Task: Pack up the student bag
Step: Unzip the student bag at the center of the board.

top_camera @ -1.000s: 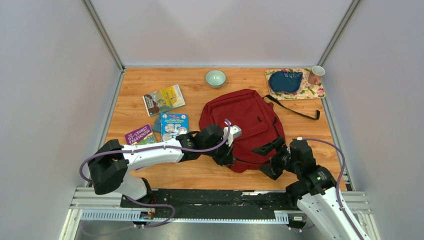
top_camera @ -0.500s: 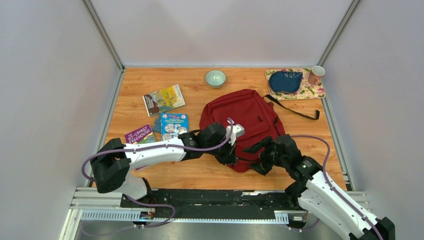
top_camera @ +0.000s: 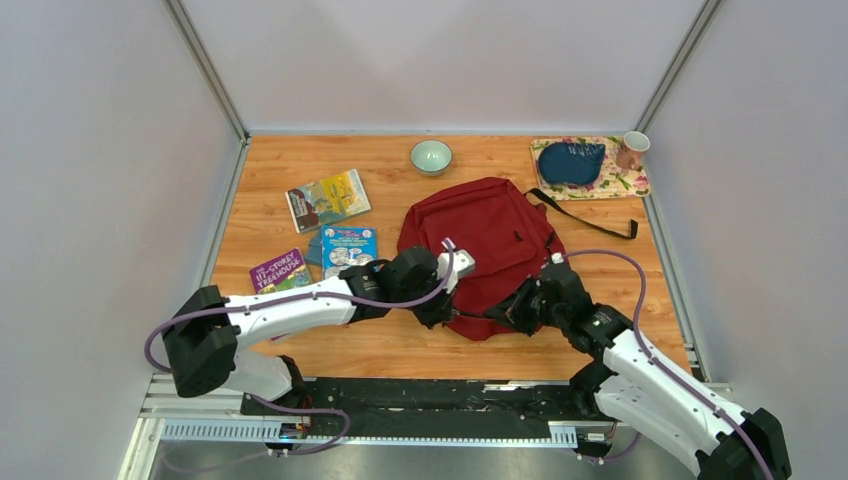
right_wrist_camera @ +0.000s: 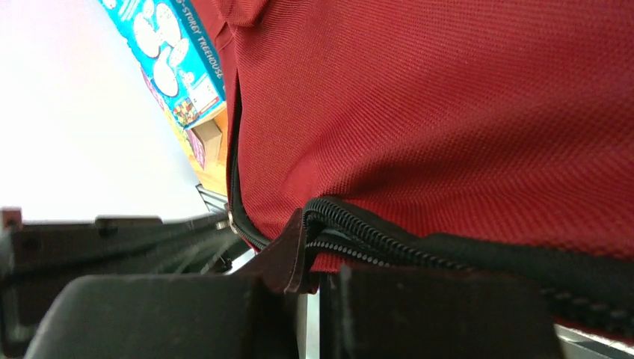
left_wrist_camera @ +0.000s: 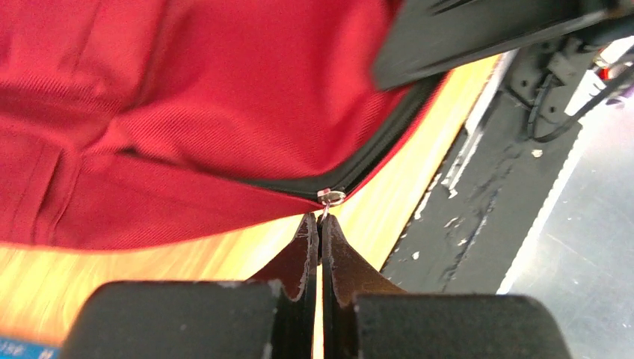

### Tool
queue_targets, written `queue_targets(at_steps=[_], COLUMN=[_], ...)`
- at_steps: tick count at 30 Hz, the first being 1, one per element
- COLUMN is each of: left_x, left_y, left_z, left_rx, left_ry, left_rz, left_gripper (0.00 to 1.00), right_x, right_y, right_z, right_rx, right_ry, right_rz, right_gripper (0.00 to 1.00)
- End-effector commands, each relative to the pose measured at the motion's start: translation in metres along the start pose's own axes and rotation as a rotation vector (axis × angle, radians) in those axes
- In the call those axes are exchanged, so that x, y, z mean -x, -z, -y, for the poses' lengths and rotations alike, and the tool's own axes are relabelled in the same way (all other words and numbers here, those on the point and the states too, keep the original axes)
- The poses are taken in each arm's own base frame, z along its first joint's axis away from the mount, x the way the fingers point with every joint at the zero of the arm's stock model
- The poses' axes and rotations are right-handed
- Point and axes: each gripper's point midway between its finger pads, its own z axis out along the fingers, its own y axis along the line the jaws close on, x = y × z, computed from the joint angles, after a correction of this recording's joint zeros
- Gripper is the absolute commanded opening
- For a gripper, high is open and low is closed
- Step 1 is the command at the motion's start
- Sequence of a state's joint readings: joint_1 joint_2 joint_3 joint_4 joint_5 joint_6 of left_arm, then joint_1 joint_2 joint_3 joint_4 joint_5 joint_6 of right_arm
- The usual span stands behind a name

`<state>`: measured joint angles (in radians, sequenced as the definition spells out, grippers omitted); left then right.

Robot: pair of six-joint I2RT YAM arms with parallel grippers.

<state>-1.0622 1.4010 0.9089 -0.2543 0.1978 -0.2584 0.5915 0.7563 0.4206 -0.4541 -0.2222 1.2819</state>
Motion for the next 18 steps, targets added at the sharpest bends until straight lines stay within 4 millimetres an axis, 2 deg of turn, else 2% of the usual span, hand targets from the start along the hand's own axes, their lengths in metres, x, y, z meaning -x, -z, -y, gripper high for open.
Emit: queue_targets(at_steps=[1,3,6,9,10,11,13,17,18], left_x=[-0.041,-0.052,-0.058,-0.058,-0.06,-0.054,-0.061,-0.051,-0.048], left_y=[0.031,0.034,0.037,0.037,0.038,0.039,0.037,0.032,0.031], left_z=[-0.063,-0.077,-0.098,-0.118,-0.127,-0.132,-0.143,-0.152,-0.154], left_rx=[0.196,0.229,0.277,0.323,0.348,0.361,0.391,0.414,0.422], left_ry=[0.078,0.114,0.174,0.222,0.245,0.256,0.28,0.27,0.264], left_rz=[-0.07,-0.081,-0.09,-0.095,-0.102,-0.099,-0.143,-0.145,-0.141], left_gripper=[0.0,0.0,0.0,0.0,0.0,0.0,0.0,0.0,0.0], right_x=[0.005,0.002,-0.002,-0.005,-0.004,-0.004,-0.004,-0.001,0.001], right_y=[0.0,-0.002,-0.007,-0.012,-0.013,-0.014,-0.015,-0.017,-0.016], right_z=[0.036,0.047,0.069,0.085,0.082,0.088,0.088,0.076,0.067], right_rx=[-0.081,-0.089,-0.115,-0.121,-0.102,-0.111,-0.099,-0.049,-0.021], right_ry=[0.172,0.194,0.209,0.21,0.212,0.205,0.197,0.176,0.18], right_rz=[0.04,0.031,0.021,0.019,0.03,0.034,0.043,0.063,0.069], right_gripper=[0.0,0.0,0.0,0.0,0.0,0.0,0.0,0.0,0.0])
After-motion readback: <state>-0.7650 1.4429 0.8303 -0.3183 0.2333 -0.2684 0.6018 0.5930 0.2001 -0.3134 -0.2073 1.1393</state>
